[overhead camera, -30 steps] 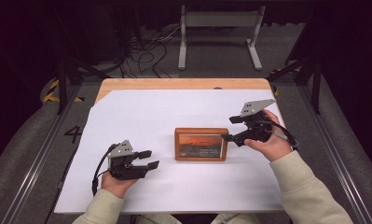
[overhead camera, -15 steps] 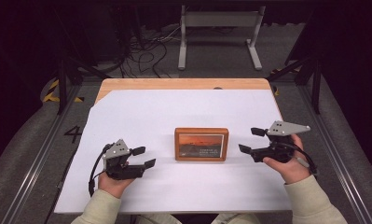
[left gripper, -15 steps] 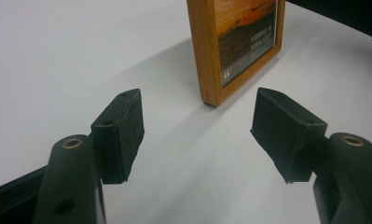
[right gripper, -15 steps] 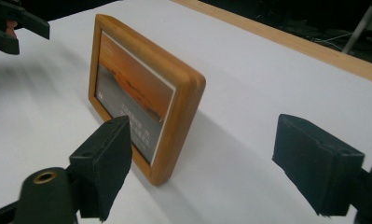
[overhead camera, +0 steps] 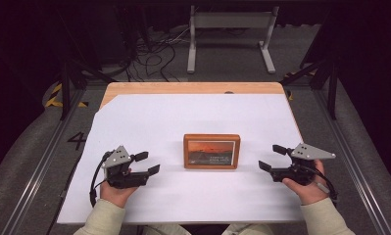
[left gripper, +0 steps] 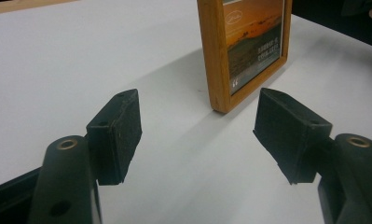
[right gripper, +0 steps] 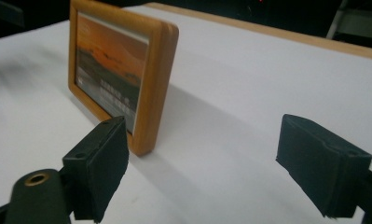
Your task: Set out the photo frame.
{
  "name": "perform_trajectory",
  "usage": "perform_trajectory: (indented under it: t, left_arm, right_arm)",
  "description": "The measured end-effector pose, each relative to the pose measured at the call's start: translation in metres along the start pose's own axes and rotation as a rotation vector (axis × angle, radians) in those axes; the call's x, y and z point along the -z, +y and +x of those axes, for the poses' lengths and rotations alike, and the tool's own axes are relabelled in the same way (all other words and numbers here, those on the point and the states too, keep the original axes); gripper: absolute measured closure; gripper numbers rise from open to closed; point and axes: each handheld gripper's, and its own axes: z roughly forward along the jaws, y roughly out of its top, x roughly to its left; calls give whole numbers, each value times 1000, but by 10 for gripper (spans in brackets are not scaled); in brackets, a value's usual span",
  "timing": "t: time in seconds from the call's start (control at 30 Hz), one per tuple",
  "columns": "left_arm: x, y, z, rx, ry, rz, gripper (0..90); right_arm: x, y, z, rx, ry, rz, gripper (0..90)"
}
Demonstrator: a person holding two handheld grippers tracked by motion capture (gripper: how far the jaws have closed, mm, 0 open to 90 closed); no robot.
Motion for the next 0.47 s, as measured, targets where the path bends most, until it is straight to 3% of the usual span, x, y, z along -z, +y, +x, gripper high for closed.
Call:
perform_trajectory:
  t: [0.07, 0.47]
  left_arm:
    - [0, 0, 0, -3, 2, -2, 316]
    - [0, -2, 2, 4, 12, -3, 309]
  right_arm:
    - [-4, -6, 0, 11, -18, 11, 171]
    - [-13, -18, -7, -19, -9, 10, 161]
